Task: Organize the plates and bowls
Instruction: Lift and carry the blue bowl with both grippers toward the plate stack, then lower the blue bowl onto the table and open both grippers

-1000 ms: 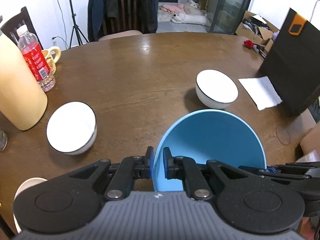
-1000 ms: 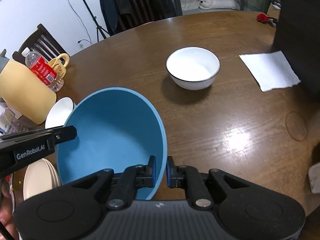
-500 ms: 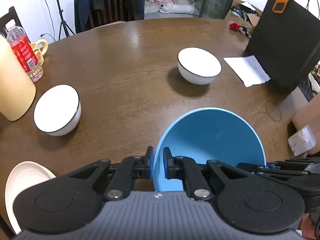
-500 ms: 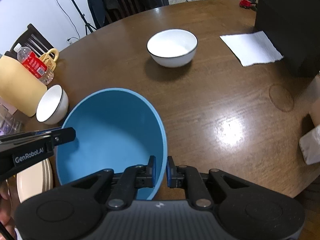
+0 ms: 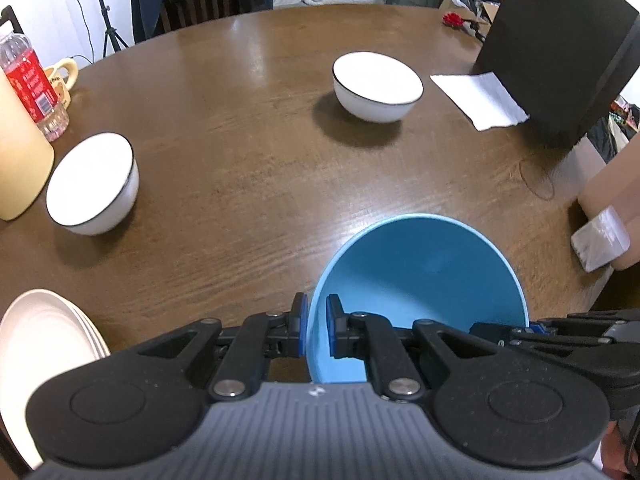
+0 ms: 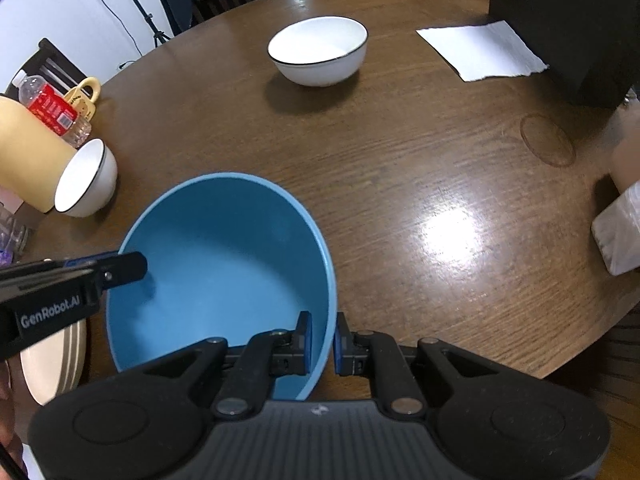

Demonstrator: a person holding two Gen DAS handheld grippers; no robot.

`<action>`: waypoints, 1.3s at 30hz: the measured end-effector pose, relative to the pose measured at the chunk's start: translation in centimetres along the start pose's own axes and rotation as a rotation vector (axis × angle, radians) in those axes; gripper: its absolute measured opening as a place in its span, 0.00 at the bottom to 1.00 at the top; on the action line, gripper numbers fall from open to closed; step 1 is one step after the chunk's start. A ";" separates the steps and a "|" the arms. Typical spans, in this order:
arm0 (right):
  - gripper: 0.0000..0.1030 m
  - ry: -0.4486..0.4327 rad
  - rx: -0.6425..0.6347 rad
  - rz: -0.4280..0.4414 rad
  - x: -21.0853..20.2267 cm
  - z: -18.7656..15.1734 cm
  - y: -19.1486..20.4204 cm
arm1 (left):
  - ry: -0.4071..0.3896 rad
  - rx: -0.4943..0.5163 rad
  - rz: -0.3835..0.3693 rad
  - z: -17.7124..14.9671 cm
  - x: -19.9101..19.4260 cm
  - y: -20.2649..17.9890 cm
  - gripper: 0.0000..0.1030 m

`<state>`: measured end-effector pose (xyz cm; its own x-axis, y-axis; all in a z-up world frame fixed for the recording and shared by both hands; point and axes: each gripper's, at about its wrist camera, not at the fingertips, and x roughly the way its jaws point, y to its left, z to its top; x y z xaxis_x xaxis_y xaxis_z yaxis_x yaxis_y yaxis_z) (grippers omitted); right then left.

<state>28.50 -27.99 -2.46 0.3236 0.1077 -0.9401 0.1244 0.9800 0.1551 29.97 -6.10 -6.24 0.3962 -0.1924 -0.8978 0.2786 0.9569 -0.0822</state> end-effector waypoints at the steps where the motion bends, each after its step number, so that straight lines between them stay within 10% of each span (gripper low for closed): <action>1: 0.10 0.002 0.004 -0.002 0.1 -0.2 -0.2 | 0.006 0.002 -0.003 -0.2 0.2 -0.1 0.10; 39: 0.10 0.060 0.051 -0.038 1.9 -1.8 -3.3 | 0.107 0.031 -0.058 -1.9 2.5 -2.1 0.12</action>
<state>27.07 -30.76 -5.34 0.2607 0.0818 -0.9619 0.1836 0.9740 0.1326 28.66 -8.19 -9.13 0.2830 -0.2213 -0.9332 0.3257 0.9374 -0.1236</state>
